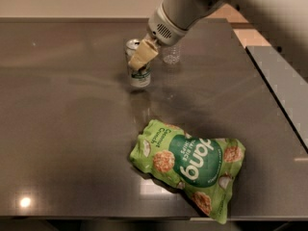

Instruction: Move 7up can near green rice chip bag

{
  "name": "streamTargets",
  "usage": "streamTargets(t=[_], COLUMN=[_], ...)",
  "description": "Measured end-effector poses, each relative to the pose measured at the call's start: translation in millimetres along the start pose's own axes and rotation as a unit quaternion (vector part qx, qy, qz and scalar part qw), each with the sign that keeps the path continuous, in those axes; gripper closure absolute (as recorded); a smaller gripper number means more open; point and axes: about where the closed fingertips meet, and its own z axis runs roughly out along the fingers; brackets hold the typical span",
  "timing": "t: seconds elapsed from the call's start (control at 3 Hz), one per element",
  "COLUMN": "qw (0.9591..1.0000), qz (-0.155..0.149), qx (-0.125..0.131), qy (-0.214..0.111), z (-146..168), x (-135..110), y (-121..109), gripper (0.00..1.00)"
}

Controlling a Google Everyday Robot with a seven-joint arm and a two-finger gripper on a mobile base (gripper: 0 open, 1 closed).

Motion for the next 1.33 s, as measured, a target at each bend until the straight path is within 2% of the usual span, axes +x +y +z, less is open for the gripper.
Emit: streamTargets(t=[0.33, 0.67, 1.33], qw=[0.9995, 0.9987, 0.9973], qz=[0.029, 0.049, 0.073], qx=[0.012, 0.013, 0.01], qy=[0.001, 0.001, 0.006], z=[-30.5, -53.4, -87.0], x=[36.1, 67.9, 120.8], y=[-7.9, -2.5, 23.1], gripper=[1.0, 1.0, 1.0])
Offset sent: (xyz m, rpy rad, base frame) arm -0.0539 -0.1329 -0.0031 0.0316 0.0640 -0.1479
